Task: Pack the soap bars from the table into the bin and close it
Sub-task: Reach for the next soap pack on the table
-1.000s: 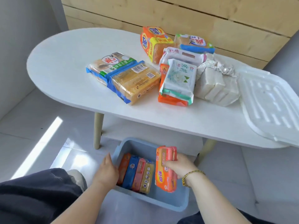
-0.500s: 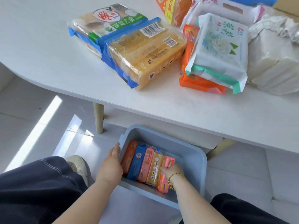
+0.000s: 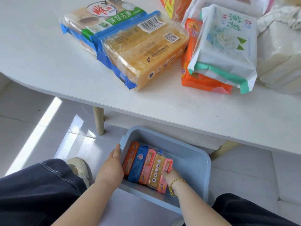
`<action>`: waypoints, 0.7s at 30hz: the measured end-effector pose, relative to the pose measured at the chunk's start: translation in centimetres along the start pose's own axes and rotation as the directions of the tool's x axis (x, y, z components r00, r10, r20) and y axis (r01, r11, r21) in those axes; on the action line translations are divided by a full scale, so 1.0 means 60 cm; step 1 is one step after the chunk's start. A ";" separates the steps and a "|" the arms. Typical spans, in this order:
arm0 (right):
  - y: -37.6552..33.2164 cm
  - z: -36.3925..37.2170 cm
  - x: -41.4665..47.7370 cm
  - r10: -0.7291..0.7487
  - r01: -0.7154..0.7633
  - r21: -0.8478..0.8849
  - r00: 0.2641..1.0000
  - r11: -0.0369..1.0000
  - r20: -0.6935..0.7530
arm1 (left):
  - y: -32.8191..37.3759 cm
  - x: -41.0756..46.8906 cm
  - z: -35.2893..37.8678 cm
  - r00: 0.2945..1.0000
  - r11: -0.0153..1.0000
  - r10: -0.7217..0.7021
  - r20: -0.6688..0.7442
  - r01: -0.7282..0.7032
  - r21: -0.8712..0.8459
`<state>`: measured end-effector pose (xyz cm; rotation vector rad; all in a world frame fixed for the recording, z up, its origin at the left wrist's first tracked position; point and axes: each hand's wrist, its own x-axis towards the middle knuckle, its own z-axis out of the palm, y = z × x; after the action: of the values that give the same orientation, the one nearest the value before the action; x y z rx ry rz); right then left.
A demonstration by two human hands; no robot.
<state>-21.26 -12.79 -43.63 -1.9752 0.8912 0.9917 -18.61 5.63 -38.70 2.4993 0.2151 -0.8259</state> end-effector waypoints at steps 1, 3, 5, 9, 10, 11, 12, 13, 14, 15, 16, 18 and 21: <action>0.000 -0.001 -0.001 0.009 -0.009 0.028 1.000 1.000 0.003 | 0.000 0.001 -0.001 1.000 0.999 -0.006 -0.001 0.006 0.045; 0.000 -0.008 -0.007 0.062 -0.062 0.072 0.998 0.996 0.000 | 0.002 0.002 -0.006 1.000 0.999 -0.008 -0.001 0.008 0.042; 0.001 -0.020 -0.021 0.111 -0.108 0.079 0.993 0.991 -0.038 | 0.002 -0.001 -0.014 0.999 1.000 -0.009 0.037 0.010 -0.013; -0.018 -0.050 -0.065 0.064 -0.050 0.087 0.985 0.995 -0.158 | 0.002 -0.025 -0.034 0.996 0.997 -0.009 0.085 0.015 -0.079; -0.032 -0.055 -0.089 0.005 0.005 0.059 0.987 0.998 -0.160 | 0.003 -0.038 -0.041 0.997 0.995 0.004 0.083 0.005 -0.104; -0.047 -0.059 -0.112 -0.058 0.060 0.011 0.986 0.998 -0.158 | 0.006 -0.050 -0.047 0.997 0.993 0.018 0.077 -0.008 -0.120; -0.062 -0.065 -0.140 -0.130 0.124 -0.045 0.980 0.991 -0.151 | 0.011 -0.061 -0.055 0.997 0.992 0.033 0.067 -0.024 -0.126; -0.076 -0.071 -0.171 -0.206 0.193 -0.102 0.970 0.976 -0.132 | 0.019 -0.073 -0.066 0.998 0.991 0.051 0.046 -0.045 -0.126; -0.086 -0.076 -0.200 -0.281 0.267 -0.141 0.955 0.953 -0.097 | 0.030 -0.084 -0.077 0.997 0.990 0.070 0.013 -0.068 -0.125; -0.096 -0.083 -0.232 -0.364 0.350 -0.166 0.930 0.922 -0.057 | 0.043 -0.100 -0.093 0.994 0.987 0.097 -0.041 -0.101 -0.122; -0.106 -0.091 -0.265 -0.442 0.433 -0.174 0.897 0.884 -0.015 | 0.056 -0.115 -0.106 0.987 0.982 0.129 -0.099 -0.141 -0.124; -0.129 -0.114 -0.326 -0.602 0.598 -0.130 0.798 0.791 0.012 | 0.079 -0.149 -0.132 0.947 0.960 0.210 -0.243 -0.247 -0.133; -0.172 -0.157 -0.407 -0.826 0.813 -0.188 0.499 0.551 -0.262 | 0.096 -0.207 -0.178 0.713 0.872 0.379 -0.590 -0.489 -0.031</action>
<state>-20.83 -9.60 -15.70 -2.2457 -0.0288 0.1034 -21.37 6.11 -21.57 2.3955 -0.1078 0.1508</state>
